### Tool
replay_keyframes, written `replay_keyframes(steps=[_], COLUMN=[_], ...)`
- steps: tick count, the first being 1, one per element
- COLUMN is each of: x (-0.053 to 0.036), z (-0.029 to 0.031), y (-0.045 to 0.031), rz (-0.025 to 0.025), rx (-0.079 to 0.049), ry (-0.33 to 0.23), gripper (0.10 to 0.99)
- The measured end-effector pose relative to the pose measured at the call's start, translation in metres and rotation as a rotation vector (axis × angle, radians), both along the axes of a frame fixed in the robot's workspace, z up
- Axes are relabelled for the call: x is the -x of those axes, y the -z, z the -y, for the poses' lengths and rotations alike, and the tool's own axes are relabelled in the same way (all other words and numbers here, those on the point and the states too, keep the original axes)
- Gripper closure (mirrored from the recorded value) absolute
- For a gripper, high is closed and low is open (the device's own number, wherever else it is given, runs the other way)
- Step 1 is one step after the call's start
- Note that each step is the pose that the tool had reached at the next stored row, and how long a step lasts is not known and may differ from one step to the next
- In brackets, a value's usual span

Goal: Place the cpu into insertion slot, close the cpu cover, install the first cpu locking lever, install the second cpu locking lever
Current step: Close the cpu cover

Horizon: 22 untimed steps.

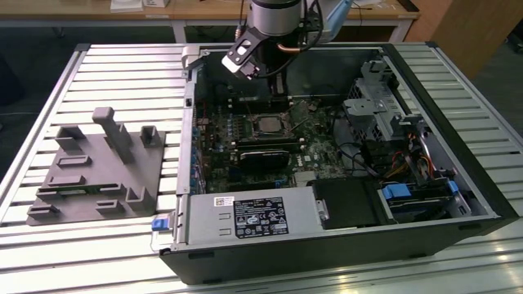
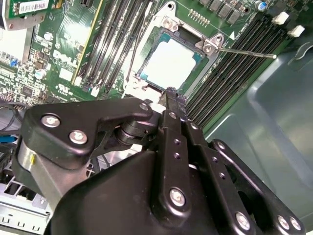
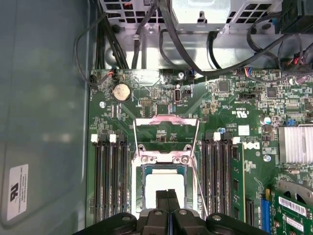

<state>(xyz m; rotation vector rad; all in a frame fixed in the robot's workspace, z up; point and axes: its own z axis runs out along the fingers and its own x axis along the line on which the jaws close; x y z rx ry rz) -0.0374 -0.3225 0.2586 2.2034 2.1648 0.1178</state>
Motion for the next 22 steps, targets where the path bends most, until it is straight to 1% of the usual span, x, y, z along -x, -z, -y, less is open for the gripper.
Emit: replay_keyframes(steps=[4,14,22], x=[-0.0057,-0.0261,-0.0366], z=[0.0000,0.0000,0.0000], y=[0.0000,0.0000,0.0000], rz=[0.0001,0.0001,0.0001], rx=[0.000,0.000,0.000], ry=[0.000,0.000,0.000], gripper=[0.980,0.980,0.980])
